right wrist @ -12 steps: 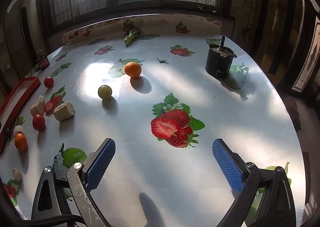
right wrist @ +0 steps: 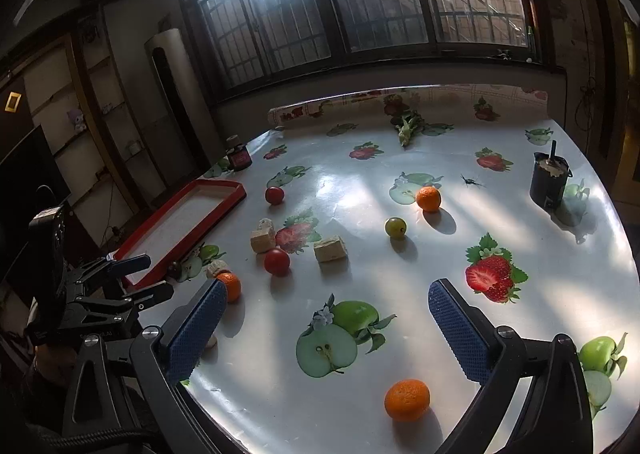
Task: Organize fruits
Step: 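Move the right tool toward an orange while the left tool approaches a round tan biscuit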
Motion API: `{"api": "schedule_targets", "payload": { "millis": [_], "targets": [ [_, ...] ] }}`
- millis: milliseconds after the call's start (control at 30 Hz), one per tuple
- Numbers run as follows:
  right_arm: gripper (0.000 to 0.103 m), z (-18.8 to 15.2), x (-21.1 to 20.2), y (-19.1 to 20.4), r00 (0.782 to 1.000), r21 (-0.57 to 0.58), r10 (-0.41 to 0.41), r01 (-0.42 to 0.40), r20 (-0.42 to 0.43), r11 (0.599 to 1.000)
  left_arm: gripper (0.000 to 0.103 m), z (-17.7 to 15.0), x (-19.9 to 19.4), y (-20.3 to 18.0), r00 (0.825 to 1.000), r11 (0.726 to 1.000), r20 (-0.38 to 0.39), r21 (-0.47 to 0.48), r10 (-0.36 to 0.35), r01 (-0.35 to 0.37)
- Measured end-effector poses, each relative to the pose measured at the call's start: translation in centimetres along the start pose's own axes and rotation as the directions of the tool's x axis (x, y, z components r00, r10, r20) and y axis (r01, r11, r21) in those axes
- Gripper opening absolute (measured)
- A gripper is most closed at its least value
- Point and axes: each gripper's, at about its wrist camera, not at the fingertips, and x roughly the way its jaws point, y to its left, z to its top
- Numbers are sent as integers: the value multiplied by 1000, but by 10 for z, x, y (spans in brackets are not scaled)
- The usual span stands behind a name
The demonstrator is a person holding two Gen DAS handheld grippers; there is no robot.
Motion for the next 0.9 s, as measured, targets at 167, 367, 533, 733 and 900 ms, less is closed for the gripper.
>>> {"api": "schedule_targets", "payload": {
  "millis": [167,367,533,733,900],
  "targets": [
    [102,-7,3,26,997,-139,1,-12,-81,990,82,-5,-8,-2,998,998,4,36,58,-58],
    [102,-16,1,34,995,-232,-28,5,-96,973,82,-8,-14,-3,997,996,11,47,76,-77],
    [102,-20,-3,35,994,-252,-40,14,-97,968,82,-9,-13,-5,997,996,9,49,75,-76],
    [102,-25,-4,37,993,-276,-49,18,-108,961,82,-11,-13,-7,997,996,10,49,70,-71],
    [102,-30,-5,36,992,-285,-53,19,-112,958,82,-12,-14,-10,998,997,6,52,62,-62]
  ]
}}
